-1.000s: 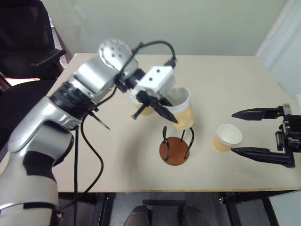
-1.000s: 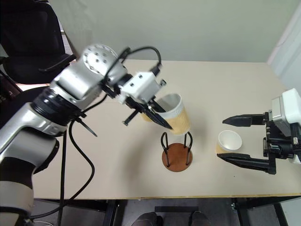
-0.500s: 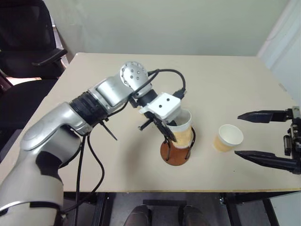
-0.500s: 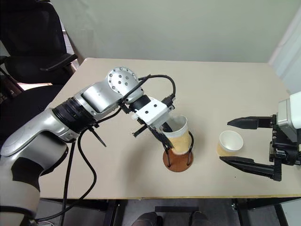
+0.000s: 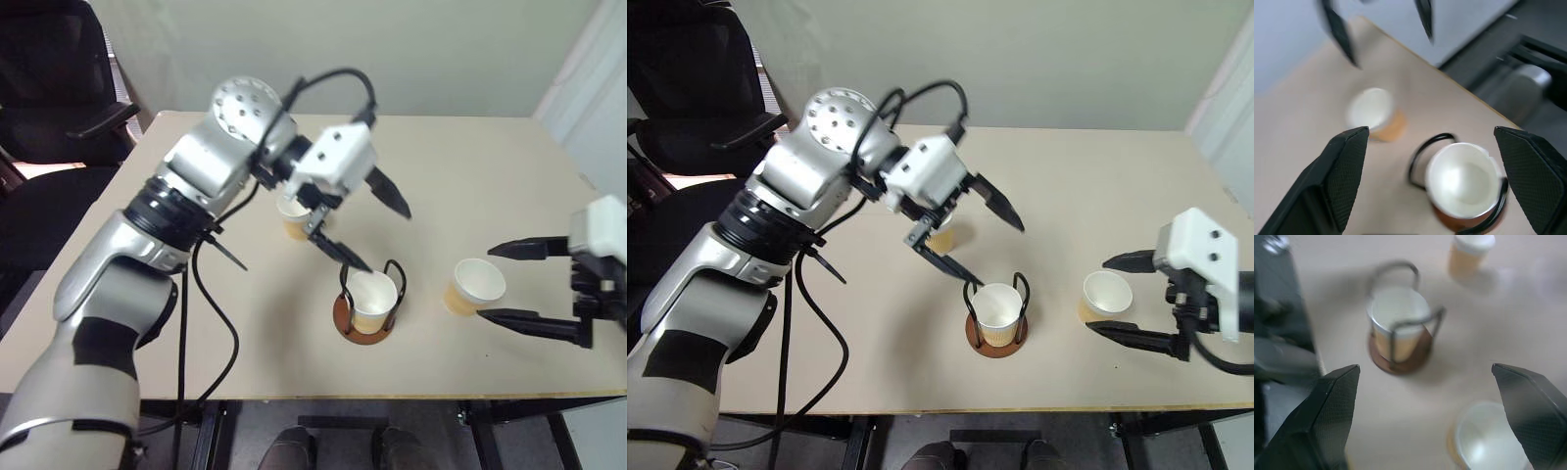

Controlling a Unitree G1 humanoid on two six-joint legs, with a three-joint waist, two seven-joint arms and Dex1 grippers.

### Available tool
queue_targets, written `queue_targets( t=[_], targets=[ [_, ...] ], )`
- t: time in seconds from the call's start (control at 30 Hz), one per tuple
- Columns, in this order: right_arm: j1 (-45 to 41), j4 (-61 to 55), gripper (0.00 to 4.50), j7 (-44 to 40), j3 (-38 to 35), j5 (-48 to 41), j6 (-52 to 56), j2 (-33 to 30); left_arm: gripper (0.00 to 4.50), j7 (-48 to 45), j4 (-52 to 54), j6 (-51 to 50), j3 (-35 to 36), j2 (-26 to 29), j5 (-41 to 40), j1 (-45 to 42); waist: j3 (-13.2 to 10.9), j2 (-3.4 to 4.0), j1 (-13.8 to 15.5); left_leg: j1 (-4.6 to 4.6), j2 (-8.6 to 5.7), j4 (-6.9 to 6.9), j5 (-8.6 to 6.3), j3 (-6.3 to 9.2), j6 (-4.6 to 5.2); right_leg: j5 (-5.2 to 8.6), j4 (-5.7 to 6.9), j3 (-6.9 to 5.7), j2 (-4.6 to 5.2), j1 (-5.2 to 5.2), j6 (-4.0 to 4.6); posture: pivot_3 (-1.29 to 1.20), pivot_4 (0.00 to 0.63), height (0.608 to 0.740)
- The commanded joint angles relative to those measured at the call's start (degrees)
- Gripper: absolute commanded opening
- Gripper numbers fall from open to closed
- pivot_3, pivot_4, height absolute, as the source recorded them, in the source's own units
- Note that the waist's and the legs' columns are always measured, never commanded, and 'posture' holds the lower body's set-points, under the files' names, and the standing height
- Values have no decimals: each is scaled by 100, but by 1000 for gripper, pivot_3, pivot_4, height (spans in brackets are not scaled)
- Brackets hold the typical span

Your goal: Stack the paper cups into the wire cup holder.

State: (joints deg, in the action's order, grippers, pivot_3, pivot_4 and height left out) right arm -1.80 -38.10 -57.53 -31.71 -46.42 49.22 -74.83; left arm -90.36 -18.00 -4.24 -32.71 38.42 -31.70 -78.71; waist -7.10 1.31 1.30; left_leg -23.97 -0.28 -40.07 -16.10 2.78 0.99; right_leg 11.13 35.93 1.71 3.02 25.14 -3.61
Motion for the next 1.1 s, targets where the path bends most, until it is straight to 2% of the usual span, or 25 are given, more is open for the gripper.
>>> queue_targets(
  t=[0.03, 0.2, 0.43, 0.57, 0.9, 1.1],
  targets=[
    [36, 277, 4500, 442, 1110, 1227, -427, -372, 4476, 271, 47, -86, 628, 210, 465, 363, 2, 4, -3, 1, 1, 0, 1, -1, 0, 0, 2, 0, 0, 0, -1, 0, 150, 740],
    [-411, 766, 4500, 396, 2439, 2235, -1137, -333, 4476, 448, 638, -723, 1207, 592, 591, 1125, 1, 3, -11, 2, 1, -4, 4, 0, 2, -6, 1, 0, 0, -2, -10, 0, 150, 740],
    [-1139, 1220, 4500, 223, 3578, 3075, -1535, 99, 4476, 843, 1386, -1450, 1777, 773, 658, 1826, 0, 1, 11, -1, -1, -9, 6, 0, 8, -10, -6, 0, 0, -5, -16, 0, 150, 740],
    [-1224, 1410, 3605, 100, 3837, 3461, -1752, 184, 4500, 834, 1548, -1583, 1896, 788, 760, 1968, 0, 1, 9, 2, -1, -9, 9, -1, 9, -11, -2, 1, 1, -6, -16, 0, 150, 740],
    [-1151, 1422, 77, -161, 3534, 3558, -1834, 158, 4500, 700, 1632, -1575, 1947, 810, 967, 2100, 0, 1, 4, 4, 0, -8, 11, -2, 7, -14, -3, 1, 1, -8, -12, 0, 150, 740],
    [-1595, 1046, 32, -785, 2510, 2721, -1272, -173, 4500, 522, 1706, -1589, 2059, 1012, 974, 2315, 0, 1, -9, 4, -1, -3, 11, -4, 7, -13, -3, 4, 1, -7, -10, 0, 150, 740]
  ],
)
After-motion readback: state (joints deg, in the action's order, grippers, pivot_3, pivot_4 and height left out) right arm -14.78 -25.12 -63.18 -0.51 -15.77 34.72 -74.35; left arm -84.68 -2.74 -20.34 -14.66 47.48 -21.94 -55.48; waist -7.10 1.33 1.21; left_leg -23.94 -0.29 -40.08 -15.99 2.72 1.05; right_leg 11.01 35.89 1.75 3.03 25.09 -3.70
